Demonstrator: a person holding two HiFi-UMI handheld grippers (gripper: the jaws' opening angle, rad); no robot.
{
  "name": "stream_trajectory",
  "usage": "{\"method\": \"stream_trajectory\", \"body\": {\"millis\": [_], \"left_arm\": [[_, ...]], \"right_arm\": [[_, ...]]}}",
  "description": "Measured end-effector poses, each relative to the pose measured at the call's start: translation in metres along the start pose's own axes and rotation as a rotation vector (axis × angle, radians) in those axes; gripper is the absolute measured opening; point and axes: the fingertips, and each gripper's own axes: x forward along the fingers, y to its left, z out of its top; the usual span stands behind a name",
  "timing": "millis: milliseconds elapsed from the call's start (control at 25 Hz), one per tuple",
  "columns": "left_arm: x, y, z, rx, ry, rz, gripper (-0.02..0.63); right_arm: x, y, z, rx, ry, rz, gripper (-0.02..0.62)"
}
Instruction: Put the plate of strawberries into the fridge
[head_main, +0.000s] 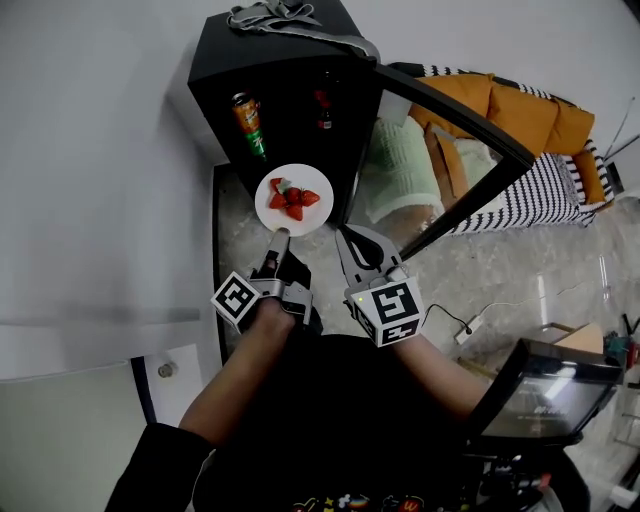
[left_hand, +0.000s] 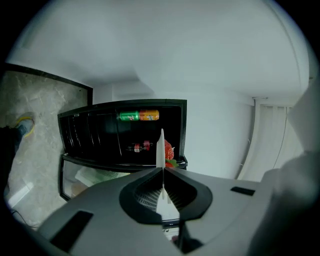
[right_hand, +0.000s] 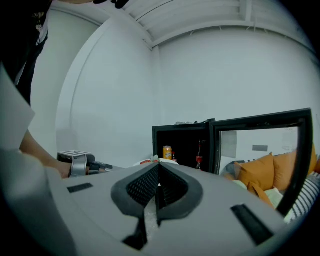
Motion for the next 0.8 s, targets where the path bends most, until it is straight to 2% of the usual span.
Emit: {"method": "stream_trajectory", "body": {"millis": [280,680,800], "left_arm": [[0.051,0.002,0.036,-0.009,0.016,0.023,0.012],[0.114,0.022,0.085,0.016,0.161,0.109,0.012],[0.127,0.025,0.099,-0.019,0.188,0.102,0.012]], "right_arm": [[0.054,-0.011,0.013,-0.044,0.041,0.012,0.005],[0.148,-0.032,0.019,0.012,0.114,-0.065,0.005],[0.176,-0.031,0.015,0.031,0.135,-0.078,0.005]]}}
